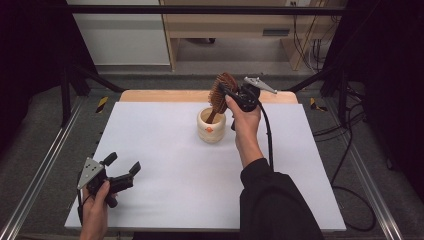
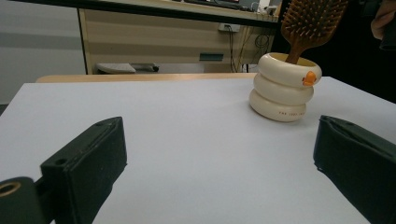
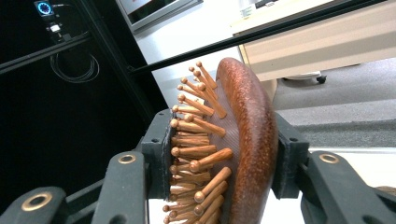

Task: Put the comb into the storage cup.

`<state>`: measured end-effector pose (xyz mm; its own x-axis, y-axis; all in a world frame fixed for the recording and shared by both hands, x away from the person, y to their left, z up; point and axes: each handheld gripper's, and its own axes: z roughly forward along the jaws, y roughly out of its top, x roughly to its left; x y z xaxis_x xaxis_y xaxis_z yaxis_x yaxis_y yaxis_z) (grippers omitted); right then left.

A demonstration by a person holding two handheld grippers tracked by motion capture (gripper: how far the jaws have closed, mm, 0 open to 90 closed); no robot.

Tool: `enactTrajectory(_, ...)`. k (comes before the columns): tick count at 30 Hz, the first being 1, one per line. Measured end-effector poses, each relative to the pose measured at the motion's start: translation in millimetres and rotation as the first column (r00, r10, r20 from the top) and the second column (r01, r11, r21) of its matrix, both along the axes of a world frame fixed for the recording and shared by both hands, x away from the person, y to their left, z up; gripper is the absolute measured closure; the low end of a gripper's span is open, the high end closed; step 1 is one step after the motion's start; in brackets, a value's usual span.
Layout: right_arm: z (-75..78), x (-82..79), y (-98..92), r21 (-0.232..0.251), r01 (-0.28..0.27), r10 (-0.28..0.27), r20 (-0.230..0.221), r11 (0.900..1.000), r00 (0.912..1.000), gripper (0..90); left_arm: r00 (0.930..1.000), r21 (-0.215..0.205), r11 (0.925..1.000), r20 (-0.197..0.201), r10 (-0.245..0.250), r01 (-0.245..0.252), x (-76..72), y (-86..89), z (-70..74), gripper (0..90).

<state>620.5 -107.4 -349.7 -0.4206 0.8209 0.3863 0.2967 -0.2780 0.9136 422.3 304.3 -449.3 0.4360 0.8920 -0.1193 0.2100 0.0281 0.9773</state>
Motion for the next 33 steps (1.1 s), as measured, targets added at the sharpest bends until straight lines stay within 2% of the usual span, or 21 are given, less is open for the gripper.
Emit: enactTrajectory(33, -9.4, 1.5, -1.7, 0.034, -0.009, 0.010, -0.010, 0.999, 0.9999, 51.0, 1.0000, 0.001, 1.0000, -0.004, -0.003, 0.003, 0.3, -0.2, -0.3, 2.8)
